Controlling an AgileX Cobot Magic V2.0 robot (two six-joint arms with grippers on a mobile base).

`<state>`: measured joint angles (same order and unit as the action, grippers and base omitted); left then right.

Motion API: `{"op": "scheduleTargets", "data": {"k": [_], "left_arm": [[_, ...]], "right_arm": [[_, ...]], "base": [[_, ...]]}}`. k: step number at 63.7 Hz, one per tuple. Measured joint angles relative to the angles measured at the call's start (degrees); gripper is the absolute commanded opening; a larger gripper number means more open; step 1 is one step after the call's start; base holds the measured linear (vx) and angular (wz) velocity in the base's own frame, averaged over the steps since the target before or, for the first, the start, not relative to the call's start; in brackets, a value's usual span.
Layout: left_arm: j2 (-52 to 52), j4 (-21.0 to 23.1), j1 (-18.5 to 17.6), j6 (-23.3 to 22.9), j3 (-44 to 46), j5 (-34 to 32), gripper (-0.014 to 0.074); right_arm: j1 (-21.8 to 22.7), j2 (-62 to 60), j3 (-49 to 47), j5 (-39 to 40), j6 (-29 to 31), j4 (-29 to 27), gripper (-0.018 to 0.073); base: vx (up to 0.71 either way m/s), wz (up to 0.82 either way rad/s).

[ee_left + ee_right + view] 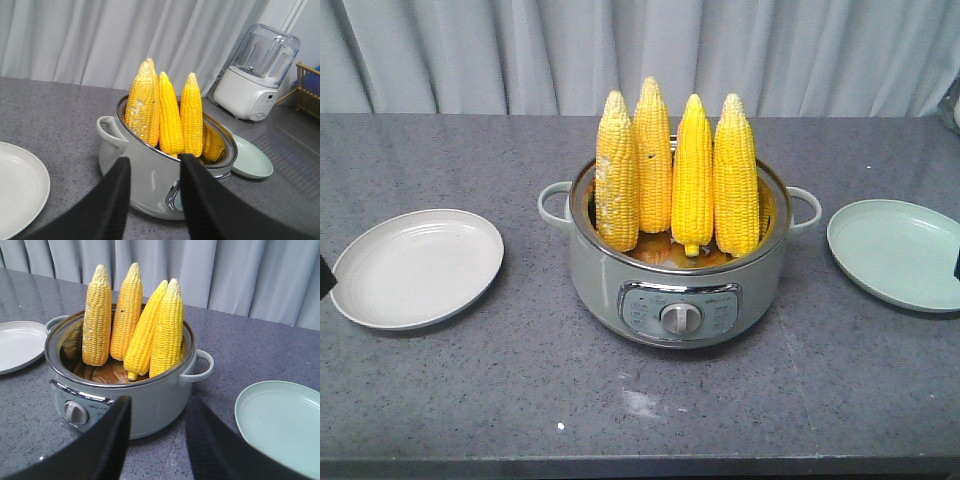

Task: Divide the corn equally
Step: 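Raise both arms and tilt the grippers toward the pot, then move the right gripper over the corn cob nearest the green plate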

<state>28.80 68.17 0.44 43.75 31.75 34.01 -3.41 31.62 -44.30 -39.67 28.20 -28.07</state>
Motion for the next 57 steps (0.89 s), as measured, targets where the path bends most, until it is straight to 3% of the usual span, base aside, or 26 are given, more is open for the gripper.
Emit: {"op": "scheduleTargets", "data": {"k": [5, 11, 30, 48, 57], "left_arm": [[1.5, 1.7, 0.0, 0.0, 0.0, 0.0, 0.0465], [3.1, 3.7, 0.0, 0.0, 0.0, -0.1, 0.0525], [4.6, 6.1, 0.0, 2.6, 0.5, -0.1, 0.0533], [4.6, 6.1, 0.0, 2.8, 0.5, -0.1, 0.0533], [4.6, 6.1, 0.0, 2.8, 0.5, -0.1, 0.0533]], "right_arm": [[0.0, 0.0, 0.0, 0.4, 0.2, 0.0, 0.0551], [0.0, 0.0, 0.0, 1.6, 0.4, 0.0, 0.0604], [0.0, 2.6, -0.6, 6.4, 0.9, -0.1, 0.0595], [0.0, 25.7, -17.3, 6.8, 5.1, -0.7, 0.0595], [0.0, 37.7, -25.9, 6.3, 8.9, -4.3, 0.0595]], "base": [[0.00, 0.00], [0.00, 0.00], [0.00, 0.00], [0.00, 0.00], [0.00, 0.00]]}}
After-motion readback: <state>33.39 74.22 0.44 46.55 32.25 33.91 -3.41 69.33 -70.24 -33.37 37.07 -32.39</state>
